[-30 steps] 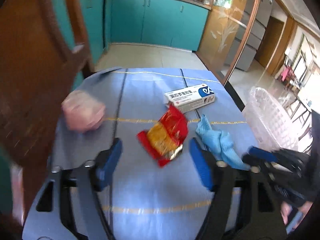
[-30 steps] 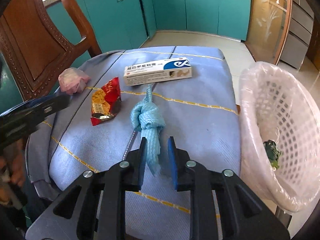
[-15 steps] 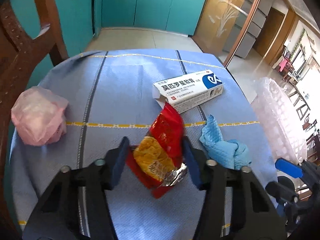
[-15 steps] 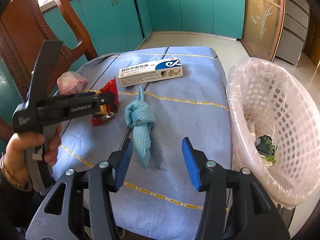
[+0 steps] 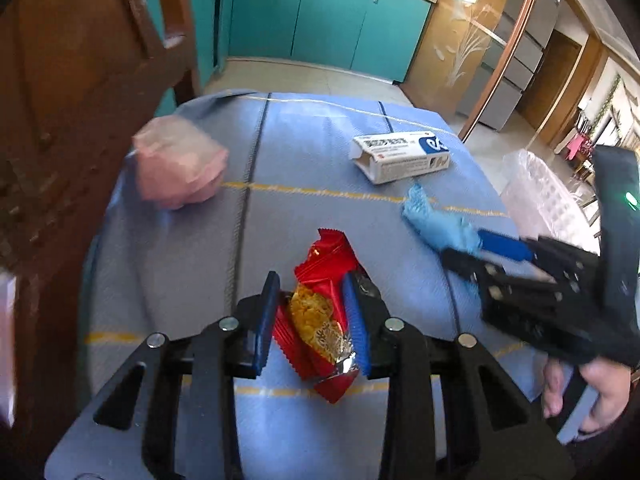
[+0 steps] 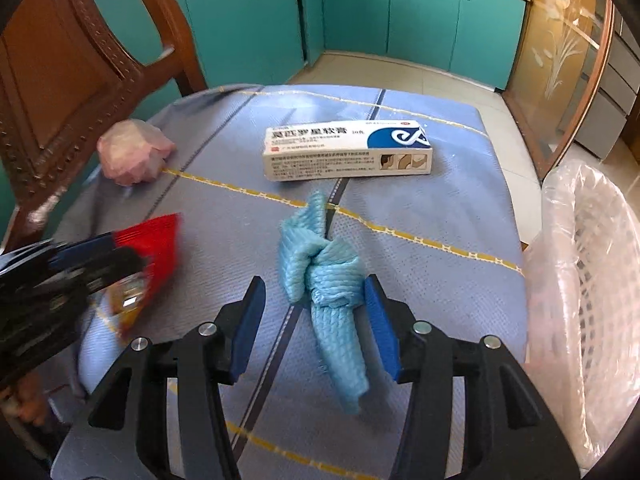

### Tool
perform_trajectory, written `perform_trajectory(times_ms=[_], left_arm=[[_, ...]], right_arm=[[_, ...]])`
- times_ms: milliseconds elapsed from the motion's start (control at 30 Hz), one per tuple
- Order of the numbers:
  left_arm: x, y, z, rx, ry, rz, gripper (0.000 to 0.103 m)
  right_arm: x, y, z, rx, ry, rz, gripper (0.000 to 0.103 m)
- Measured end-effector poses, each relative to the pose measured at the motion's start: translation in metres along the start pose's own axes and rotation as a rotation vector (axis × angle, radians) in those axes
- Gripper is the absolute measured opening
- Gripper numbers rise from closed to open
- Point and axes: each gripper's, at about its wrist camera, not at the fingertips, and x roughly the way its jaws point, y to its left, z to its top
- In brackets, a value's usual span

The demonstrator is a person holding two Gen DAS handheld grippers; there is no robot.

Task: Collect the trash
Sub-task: 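Grasp the red snack wrapper with the left tool while the right tool holds the cloth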

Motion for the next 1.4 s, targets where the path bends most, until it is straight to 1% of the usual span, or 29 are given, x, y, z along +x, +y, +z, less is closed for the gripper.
perform_trajectory(times_ms=[100,233,267,300,333,367,433,633,700,733,767,800,833,867,933,1133,1233,1333,1400], left_arm=[[-0.001,-0.001,-0.006,0.026,0.01,0.036,0.037],[0.002,-0.001,-0.012,0.03,0.024,0.033,0.039],[0.002,-0.001,-0.013,0.028,0.025,0.03,0.04],[0.003,-0.001,-0.014,0.026,0.026,0.028,0.041],[0.003,-0.001,-0.014,0.025,0.025,0.025,0.041],[0.003,-0.001,-0.013,0.026,0.025,0.023,0.041],[0.003,-0.002,-0.014,0.029,0.024,0.023,0.041],[0.002,-0.005,-0.016,0.031,0.022,0.02,0.042],[0.002,-0.005,-0.015,0.029,0.02,0.017,0.045],[0.003,-0.005,-0.015,0.028,0.02,0.018,0.047],[0.003,-0.005,-0.015,0.027,0.021,0.019,0.048],[0.005,-0.005,-0.015,0.027,0.021,0.019,0.049],[0.005,-0.005,-0.015,0.025,0.022,0.017,0.05],[0.004,-0.005,-0.015,0.024,0.022,0.015,0.051],[0.004,-0.006,-0.015,0.027,0.017,0.016,0.053],[0.003,-0.006,-0.016,0.031,0.009,0.02,0.058],[0.004,-0.008,-0.016,0.031,0.012,0.015,0.064],[0.004,-0.012,-0.017,0.035,0.014,0.008,0.064],[0.004,-0.014,-0.017,0.041,0.012,0.009,0.067]], right_arm=[[0.004,0.0,0.0,0.015,0.0,-0.007,0.051],[0.006,0.002,0.003,0.004,0.005,-0.034,0.052],[0.006,0.003,0.005,-0.006,0.002,-0.042,0.062],[0.005,0.005,0.006,-0.015,-0.005,-0.055,0.069],[0.004,0.007,0.007,-0.029,-0.023,-0.074,0.078],[0.003,0.01,0.009,-0.045,-0.036,-0.085,0.081],[0.005,0.011,0.012,-0.056,-0.033,-0.087,0.081],[0.017,0.008,0.015,-0.03,-0.004,-0.063,0.081],[0.018,0.008,0.013,-0.028,0.001,-0.05,0.077],[0.019,0.009,0.012,-0.03,0.006,-0.045,0.069],[0.02,0.01,0.011,-0.034,0.014,-0.042,0.058],[0.02,0.012,0.009,-0.038,0.018,-0.044,0.052],[0.02,0.013,0.008,-0.043,0.021,-0.041,0.044],[0.018,0.014,0.006,-0.045,0.018,-0.039,0.042],[0.013,0.014,0.004,-0.047,0.009,-0.04,0.04],[-0.014,0.003,-0.009,-0.013,-0.02,-0.045,0.039],[-0.026,-0.004,-0.016,0.009,-0.03,-0.041,0.039],[-0.035,-0.01,-0.021,0.029,-0.037,-0.034,0.039],[-0.039,-0.012,-0.023,0.035,-0.041,-0.033,0.039]])
